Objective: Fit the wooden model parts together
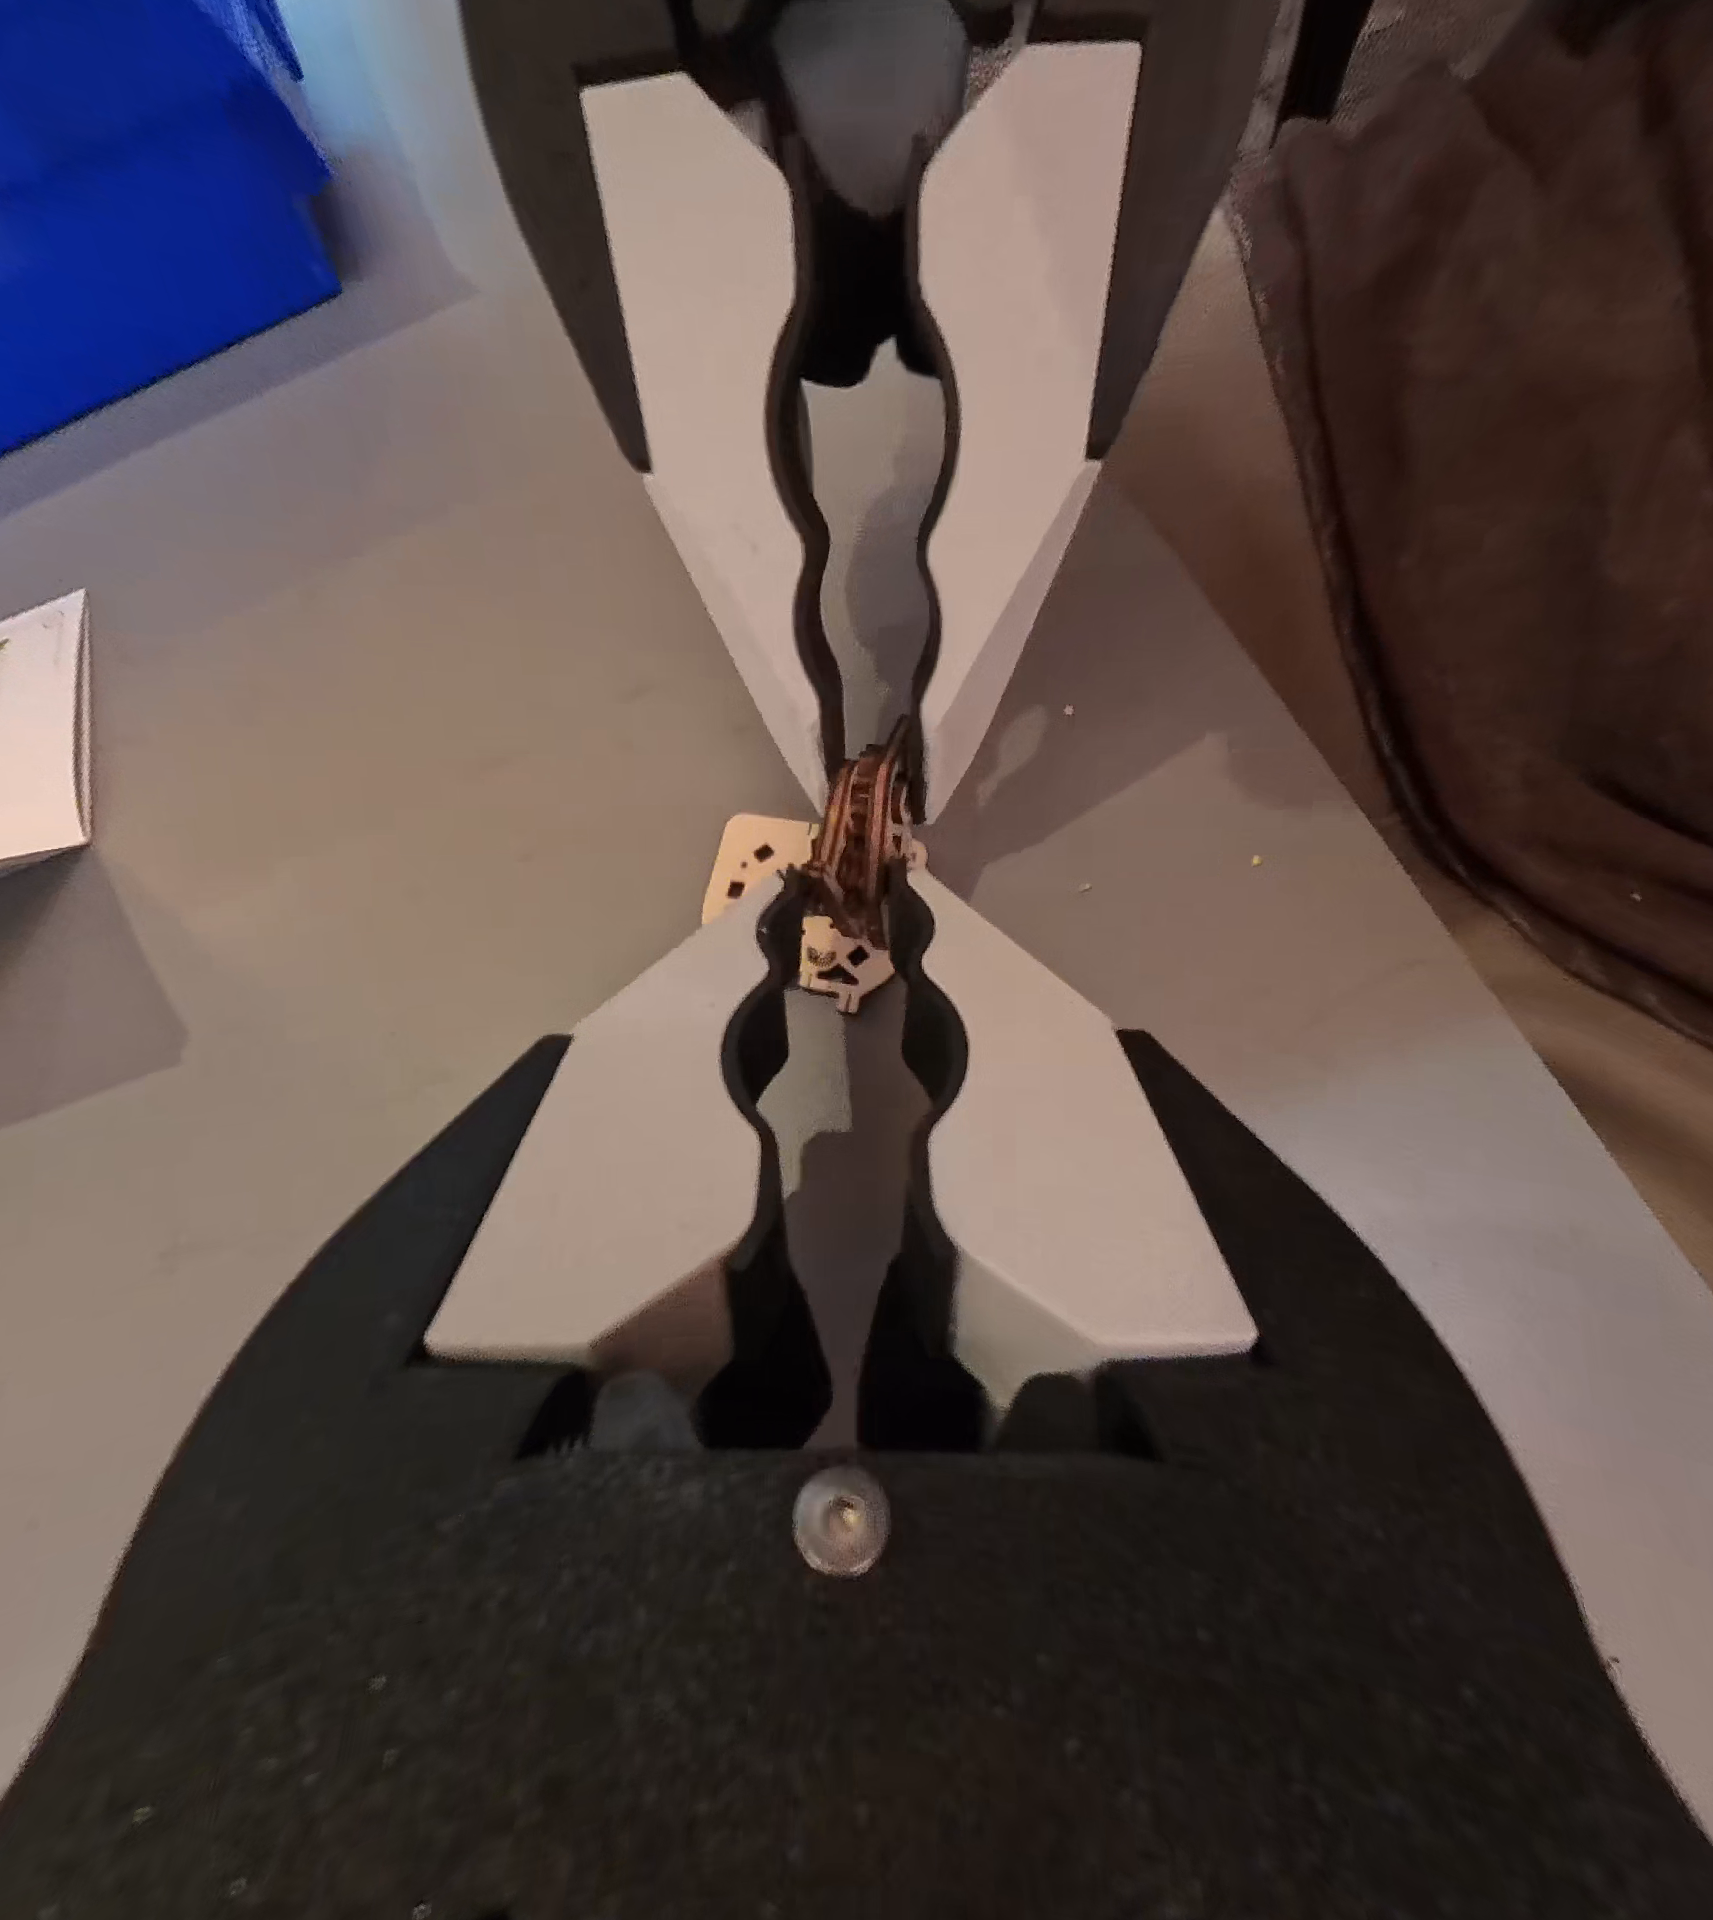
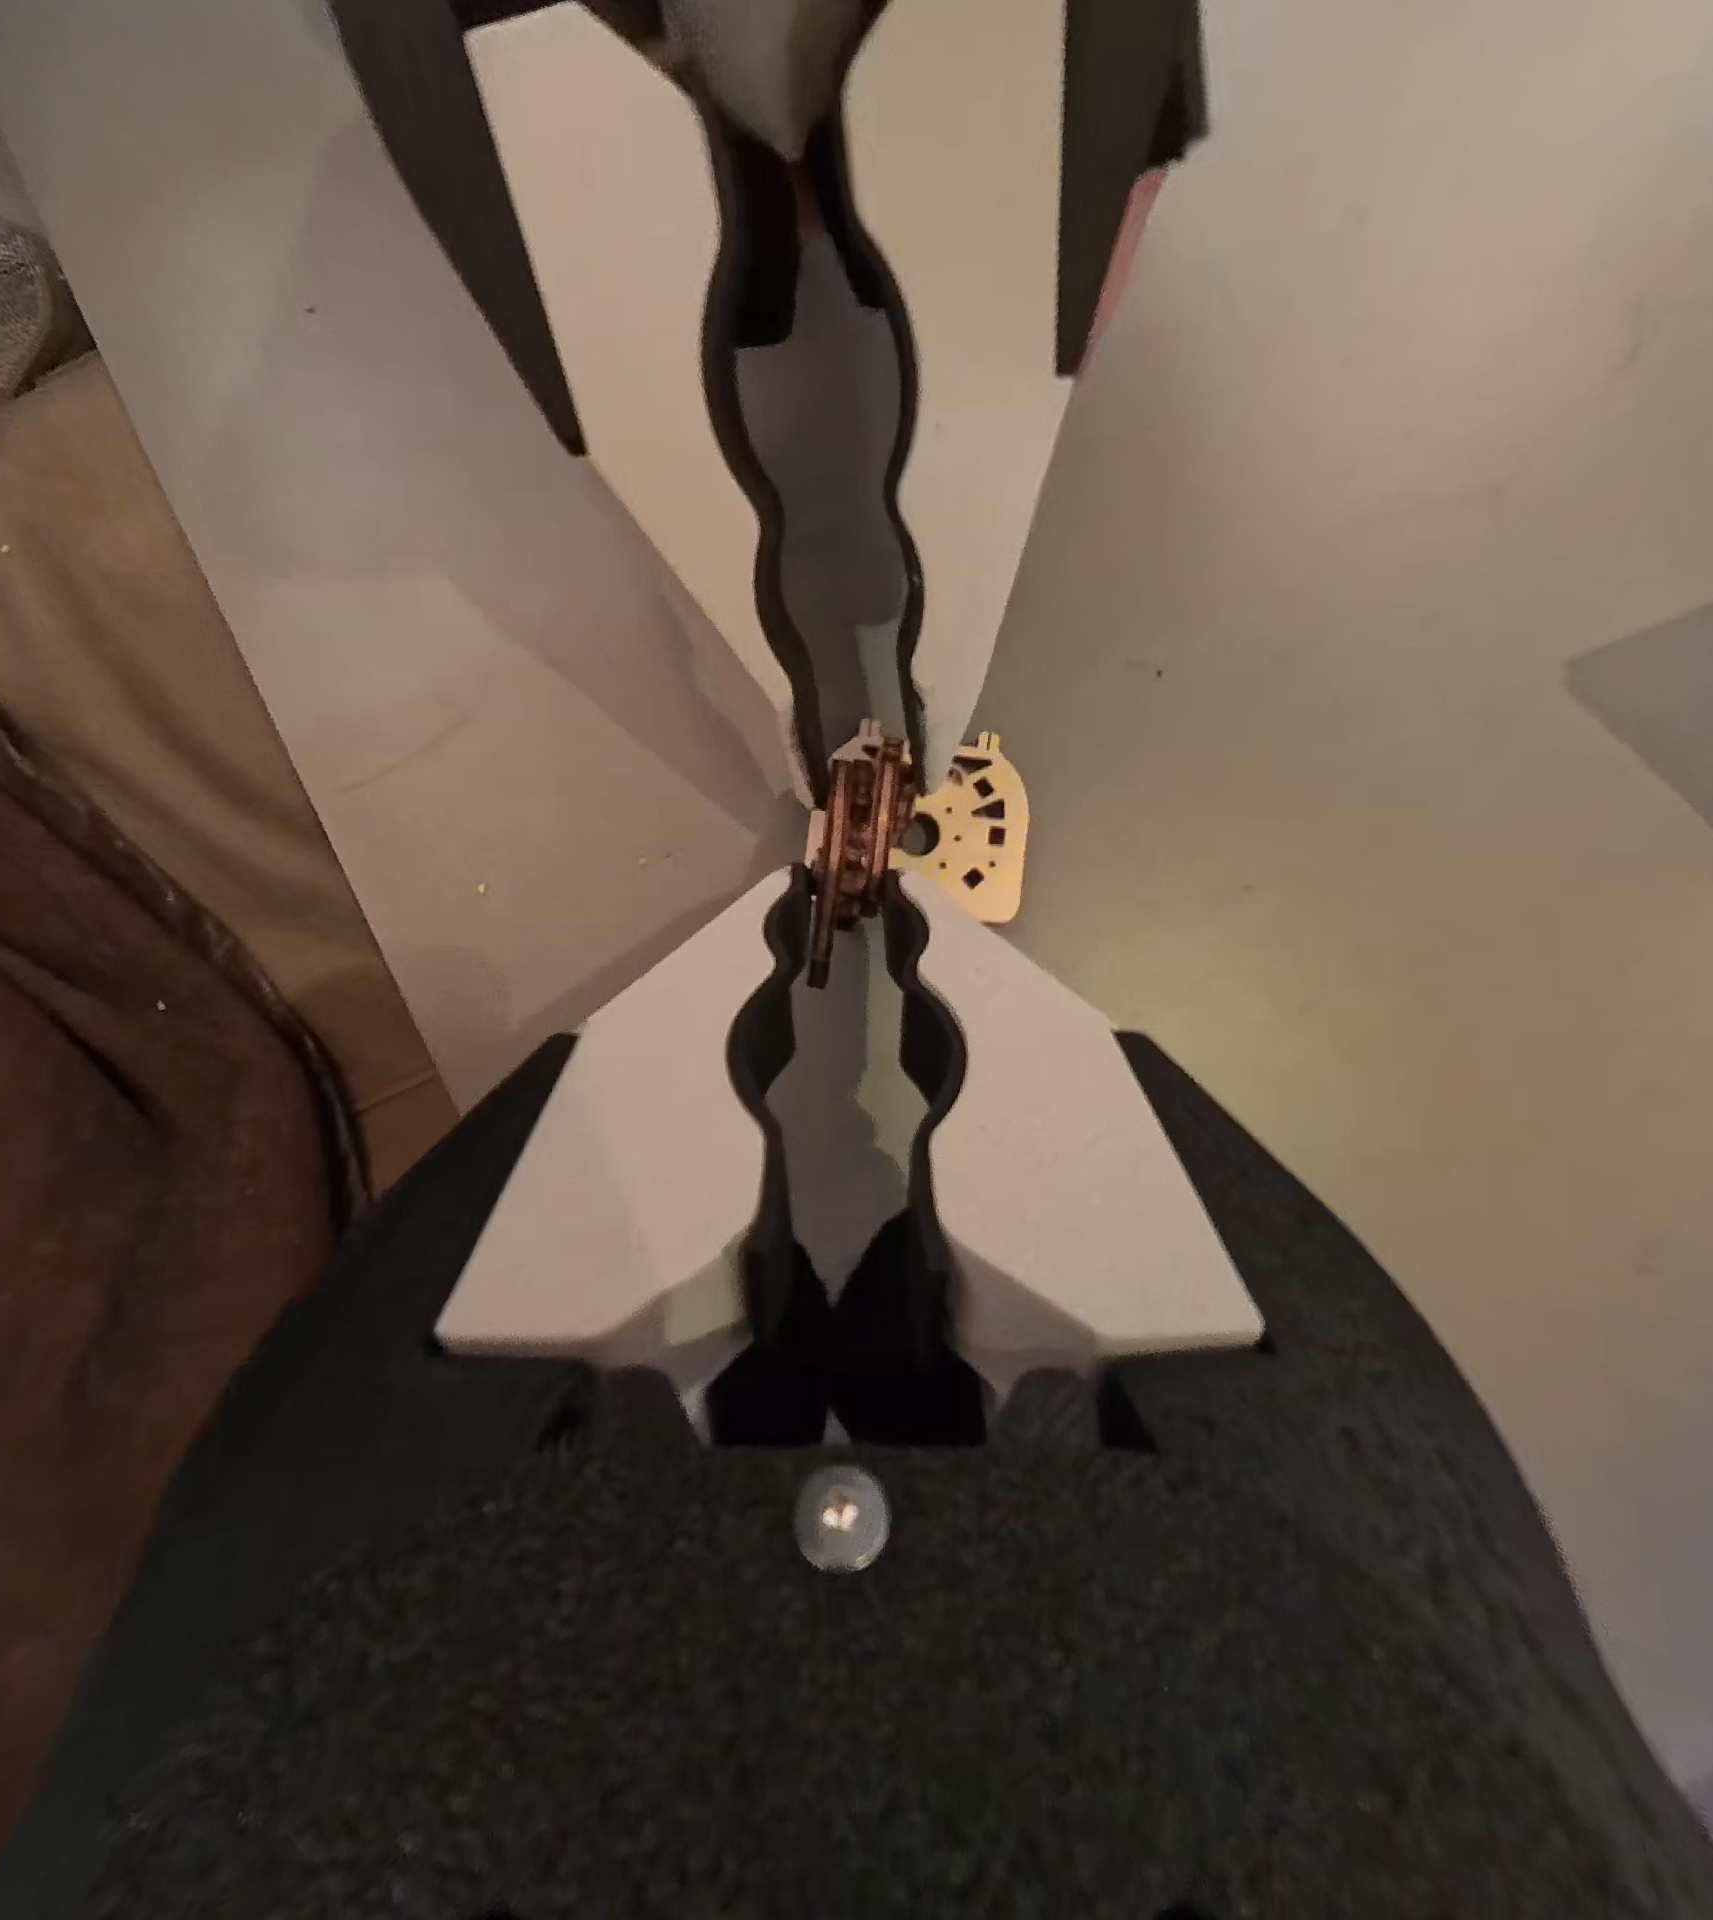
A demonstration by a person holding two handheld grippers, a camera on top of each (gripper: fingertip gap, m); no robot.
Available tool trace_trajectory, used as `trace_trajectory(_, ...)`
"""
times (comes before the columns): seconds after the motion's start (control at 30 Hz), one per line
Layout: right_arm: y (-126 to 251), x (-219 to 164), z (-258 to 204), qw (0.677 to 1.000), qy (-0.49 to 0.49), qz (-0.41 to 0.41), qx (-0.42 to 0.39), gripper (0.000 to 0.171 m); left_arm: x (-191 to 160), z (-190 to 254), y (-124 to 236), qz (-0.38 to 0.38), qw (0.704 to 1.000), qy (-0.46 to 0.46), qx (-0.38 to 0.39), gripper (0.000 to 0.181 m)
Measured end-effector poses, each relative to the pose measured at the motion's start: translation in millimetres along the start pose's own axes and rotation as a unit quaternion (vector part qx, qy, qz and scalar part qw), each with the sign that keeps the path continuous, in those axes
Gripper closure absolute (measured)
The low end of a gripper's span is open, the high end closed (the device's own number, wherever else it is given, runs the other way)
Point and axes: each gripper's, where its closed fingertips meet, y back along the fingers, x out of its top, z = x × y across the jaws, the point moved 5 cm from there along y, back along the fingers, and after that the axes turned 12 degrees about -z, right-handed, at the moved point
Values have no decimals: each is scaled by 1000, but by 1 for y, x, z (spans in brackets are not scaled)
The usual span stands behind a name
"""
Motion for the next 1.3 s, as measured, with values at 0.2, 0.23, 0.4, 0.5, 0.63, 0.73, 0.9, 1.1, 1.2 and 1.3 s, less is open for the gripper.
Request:
trace_trajectory(0.2, 0, 1, -2, 998, -48, -26, 8, 159, -1, 2, -1, -1, 1000, -12, 26, 169)
trace_trajectory(0.23, -1, 1, -2, 998, -52, -30, 7, 159, 0, 3, -1, -4, 999, -17, 32, 169)
trace_trajectory(0.4, -1, 2, -4, 997, -56, -49, -4, 159, 1, 4, -1, -14, 998, -34, 45, 169)
trace_trajectory(0.5, -1, 2, -3, 997, -61, -47, 4, 159, 0, 4, -1, -8, 998, -32, 44, 169)
trace_trajectory(0.63, -1, 0, -3, 996, -76, -28, 24, 158, 0, 4, -1, -5, 999, -29, 41, 169)
trace_trajectory(0.73, 3, 4, -2, 996, -81, -8, 26, 154, 1, 7, -2, -3, 998, -27, 49, 169)
trace_trajectory(0.9, 2, 8, 0, 998, -56, -38, 13, 153, 2, 8, -1, -16, 998, -32, 59, 169)
trace_trajectory(1.1, -1, 11, -2, 996, -38, -82, 22, 159, 3, 9, -2, -20, 997, -33, 64, 169)
trace_trajectory(1.2, -1, 11, -2, 995, -29, -92, 16, 159, 3, 9, -2, -21, 997, -30, 66, 169)
trace_trajectory(1.3, -1, 11, -3, 995, -31, -97, 12, 159, 3, 9, -2, -23, 997, -33, 70, 169)
